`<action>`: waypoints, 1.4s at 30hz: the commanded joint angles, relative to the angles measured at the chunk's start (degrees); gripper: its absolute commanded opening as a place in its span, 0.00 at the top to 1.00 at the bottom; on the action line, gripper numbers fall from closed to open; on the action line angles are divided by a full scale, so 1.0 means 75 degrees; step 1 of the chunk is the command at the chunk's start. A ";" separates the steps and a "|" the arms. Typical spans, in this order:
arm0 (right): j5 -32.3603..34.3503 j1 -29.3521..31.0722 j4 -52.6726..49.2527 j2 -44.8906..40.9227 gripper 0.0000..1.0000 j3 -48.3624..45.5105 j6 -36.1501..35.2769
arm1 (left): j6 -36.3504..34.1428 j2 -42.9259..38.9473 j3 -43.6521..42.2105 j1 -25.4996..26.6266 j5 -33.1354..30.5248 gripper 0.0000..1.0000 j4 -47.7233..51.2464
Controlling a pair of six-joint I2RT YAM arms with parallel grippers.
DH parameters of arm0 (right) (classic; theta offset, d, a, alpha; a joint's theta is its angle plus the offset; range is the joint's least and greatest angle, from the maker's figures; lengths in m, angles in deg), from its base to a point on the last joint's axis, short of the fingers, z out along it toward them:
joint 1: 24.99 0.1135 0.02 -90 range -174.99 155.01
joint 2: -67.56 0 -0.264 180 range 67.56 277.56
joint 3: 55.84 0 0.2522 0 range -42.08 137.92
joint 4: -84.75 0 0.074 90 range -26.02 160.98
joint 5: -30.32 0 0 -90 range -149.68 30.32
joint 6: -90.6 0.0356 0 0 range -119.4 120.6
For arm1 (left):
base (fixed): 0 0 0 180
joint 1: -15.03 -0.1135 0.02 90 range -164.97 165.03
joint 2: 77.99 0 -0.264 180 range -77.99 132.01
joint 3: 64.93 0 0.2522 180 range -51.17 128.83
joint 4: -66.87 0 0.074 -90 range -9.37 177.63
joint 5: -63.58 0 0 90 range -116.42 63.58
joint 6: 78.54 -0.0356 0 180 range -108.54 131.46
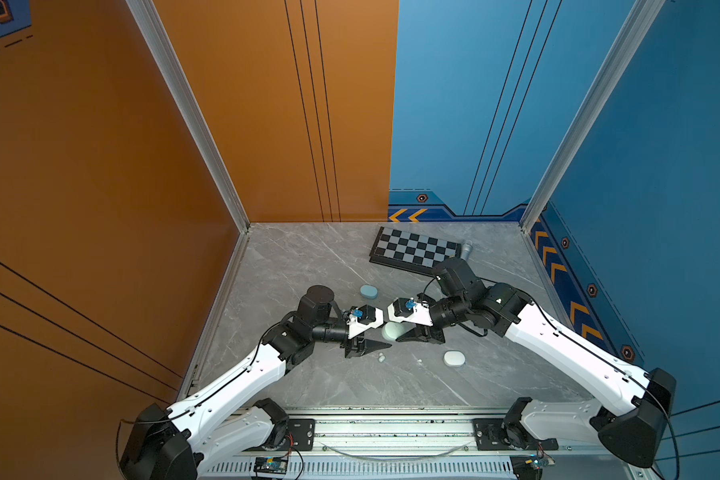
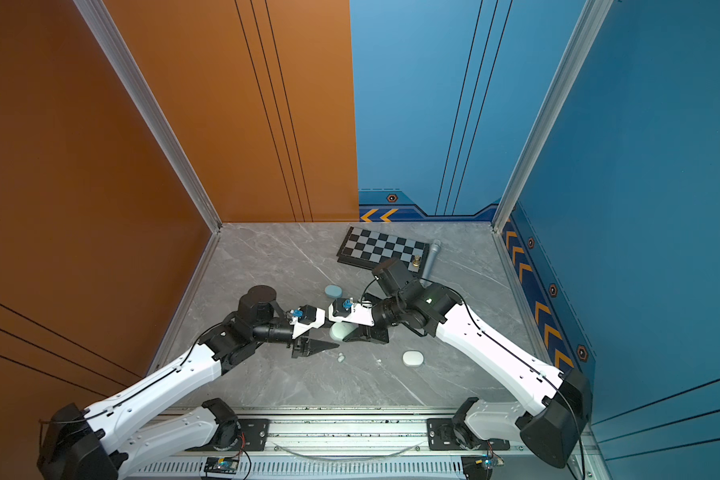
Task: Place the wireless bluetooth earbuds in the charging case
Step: 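Hold the mint-green case between both grippers, bringing them together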
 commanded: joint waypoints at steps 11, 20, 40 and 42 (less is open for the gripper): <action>0.0087 0.0040 0.0365 -0.0063 0.65 -0.0200 0.0435 | 0.0129 0.0181 0.0257 0.0181 0.0008 0.56 -0.0557; 0.0207 0.0022 0.0643 -0.0022 0.65 -0.0304 0.0761 | 0.0189 0.0312 0.0328 0.0229 0.0025 0.73 -0.0663; 0.1147 -0.0271 0.1887 -0.0169 0.45 -0.0909 0.1803 | 0.0589 0.0543 0.0310 0.0185 -0.0026 1.00 -0.1112; 0.1121 -0.0339 0.1987 -0.0219 0.45 -0.0974 0.1878 | 0.0600 0.0545 0.0294 0.0182 -0.0026 1.00 -0.1114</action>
